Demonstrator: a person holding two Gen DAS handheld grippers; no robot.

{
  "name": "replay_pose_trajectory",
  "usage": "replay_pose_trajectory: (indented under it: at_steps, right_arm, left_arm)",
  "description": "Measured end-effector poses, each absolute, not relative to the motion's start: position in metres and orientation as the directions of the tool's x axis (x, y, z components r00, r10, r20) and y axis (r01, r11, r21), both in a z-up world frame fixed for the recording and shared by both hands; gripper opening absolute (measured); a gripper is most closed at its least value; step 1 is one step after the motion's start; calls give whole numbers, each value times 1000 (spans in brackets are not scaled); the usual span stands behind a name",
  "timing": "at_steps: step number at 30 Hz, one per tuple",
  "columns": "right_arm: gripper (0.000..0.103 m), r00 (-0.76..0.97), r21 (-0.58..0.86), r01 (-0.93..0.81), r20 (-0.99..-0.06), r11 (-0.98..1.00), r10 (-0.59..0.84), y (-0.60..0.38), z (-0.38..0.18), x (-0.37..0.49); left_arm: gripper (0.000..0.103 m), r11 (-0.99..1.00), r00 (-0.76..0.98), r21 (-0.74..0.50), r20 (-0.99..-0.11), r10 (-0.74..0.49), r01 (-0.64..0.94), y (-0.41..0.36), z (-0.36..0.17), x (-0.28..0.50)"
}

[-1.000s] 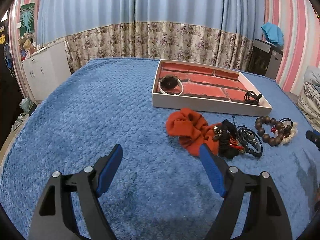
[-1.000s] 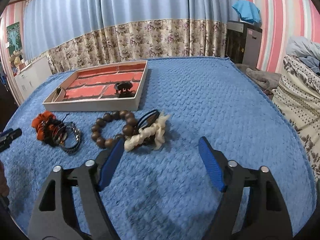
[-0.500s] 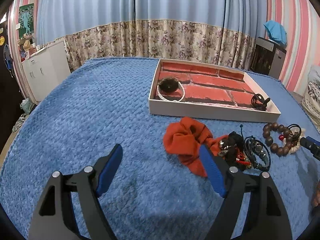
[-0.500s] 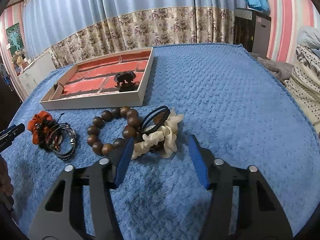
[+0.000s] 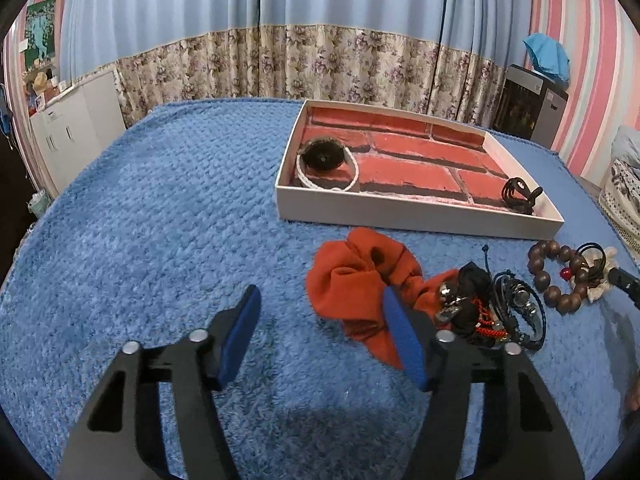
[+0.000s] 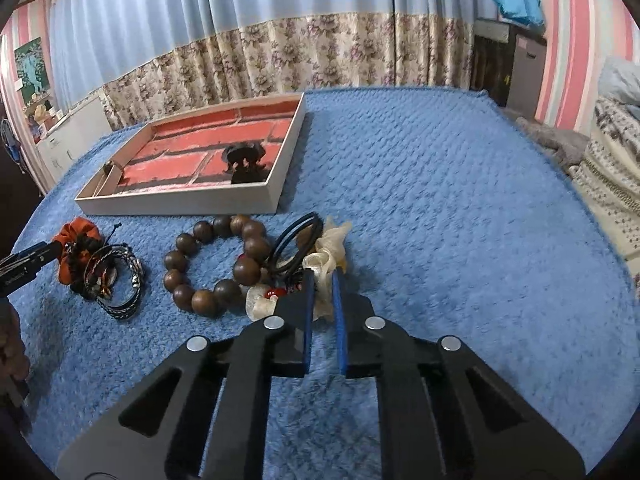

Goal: Organize jewelry
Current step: 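Grasp the orange scrunchie with the left tool while the right tool grasps the cream scrunchie, then carry both scrunchies over the tray with the left and right tools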

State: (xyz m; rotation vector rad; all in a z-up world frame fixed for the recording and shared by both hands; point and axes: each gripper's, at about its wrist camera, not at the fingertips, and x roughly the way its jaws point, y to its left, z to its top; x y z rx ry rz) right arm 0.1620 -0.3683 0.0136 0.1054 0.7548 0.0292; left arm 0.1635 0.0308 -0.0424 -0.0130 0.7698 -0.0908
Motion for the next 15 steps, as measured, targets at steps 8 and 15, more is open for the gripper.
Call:
replay_pose_trajectory:
  at_steps: [8,15]
  right_arm:
    - [6,756,98,13,-652,995,54,-372,29,155]
    - [6,783,103,1,-619,995,63,-373,45,149]
  left_arm:
    - [24,989,688,-94,-711,-144,110,32,-47,172]
    - [7,984,716,-100,-675,-176,147,27,-29,162]
